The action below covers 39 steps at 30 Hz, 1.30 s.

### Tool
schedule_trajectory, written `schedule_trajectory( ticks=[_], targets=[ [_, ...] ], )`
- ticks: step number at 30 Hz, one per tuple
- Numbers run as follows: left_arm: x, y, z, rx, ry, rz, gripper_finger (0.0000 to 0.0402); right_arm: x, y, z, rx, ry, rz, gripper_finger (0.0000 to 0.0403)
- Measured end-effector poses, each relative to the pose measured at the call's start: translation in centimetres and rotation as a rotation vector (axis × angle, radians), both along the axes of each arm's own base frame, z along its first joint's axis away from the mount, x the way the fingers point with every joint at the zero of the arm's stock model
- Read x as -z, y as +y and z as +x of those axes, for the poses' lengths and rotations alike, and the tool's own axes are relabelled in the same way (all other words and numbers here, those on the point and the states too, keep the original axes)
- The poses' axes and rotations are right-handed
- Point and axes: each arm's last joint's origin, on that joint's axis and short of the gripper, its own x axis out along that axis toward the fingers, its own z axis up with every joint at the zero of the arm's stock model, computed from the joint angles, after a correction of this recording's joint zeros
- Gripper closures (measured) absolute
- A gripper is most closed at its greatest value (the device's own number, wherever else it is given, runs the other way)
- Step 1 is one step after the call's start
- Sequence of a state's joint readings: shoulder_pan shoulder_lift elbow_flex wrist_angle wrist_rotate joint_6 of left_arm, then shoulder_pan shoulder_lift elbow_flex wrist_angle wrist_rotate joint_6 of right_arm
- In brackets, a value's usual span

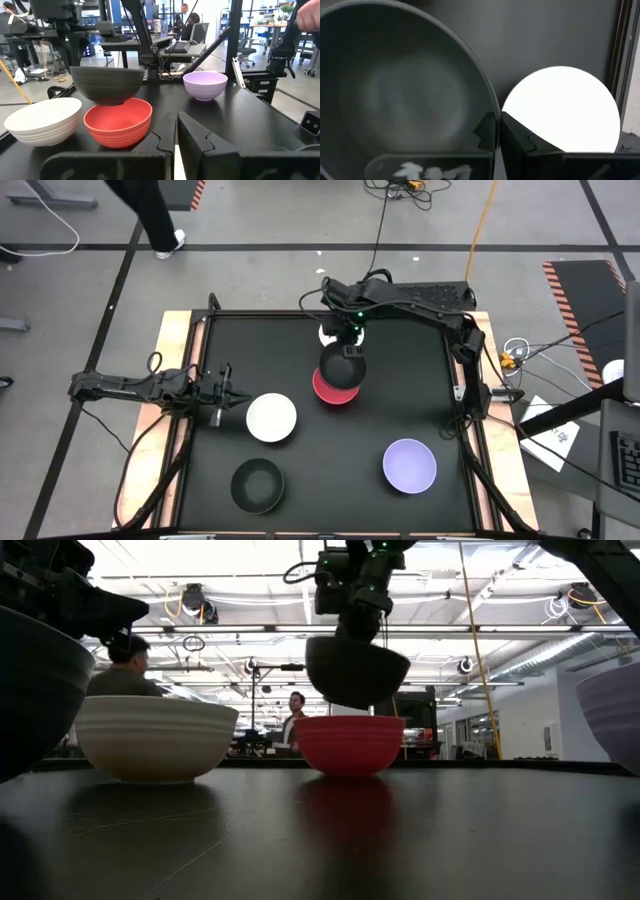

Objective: Nest bowls inside each other
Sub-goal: Stack the right black bowl on top of the red bowl

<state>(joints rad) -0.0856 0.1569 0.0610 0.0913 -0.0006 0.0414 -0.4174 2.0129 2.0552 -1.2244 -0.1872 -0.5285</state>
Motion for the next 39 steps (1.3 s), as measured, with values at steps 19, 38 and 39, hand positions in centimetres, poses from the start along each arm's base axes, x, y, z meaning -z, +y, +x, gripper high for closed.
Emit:
schedule_trajectory(
  ticks=[19,38,39],
  targets=[
    [0.1,0.0,0.0,0.000,0.013,0.002,0.0380,-0.2,1.7,1.2,-0.098,-0.067,0.004,0.0401],
    [0.3,0.0,0.0,0.001,0.030,-0.003,0.0380,0.3,-1.7,-0.1,0.391,-0.064,0.252,0.0401],
    [0.3,0.0,0.0,0.001,0.030,0.002,0.0380,0.3,-1.6,-0.1,0.400,-0.062,0.264,0.0401]
  ],
)
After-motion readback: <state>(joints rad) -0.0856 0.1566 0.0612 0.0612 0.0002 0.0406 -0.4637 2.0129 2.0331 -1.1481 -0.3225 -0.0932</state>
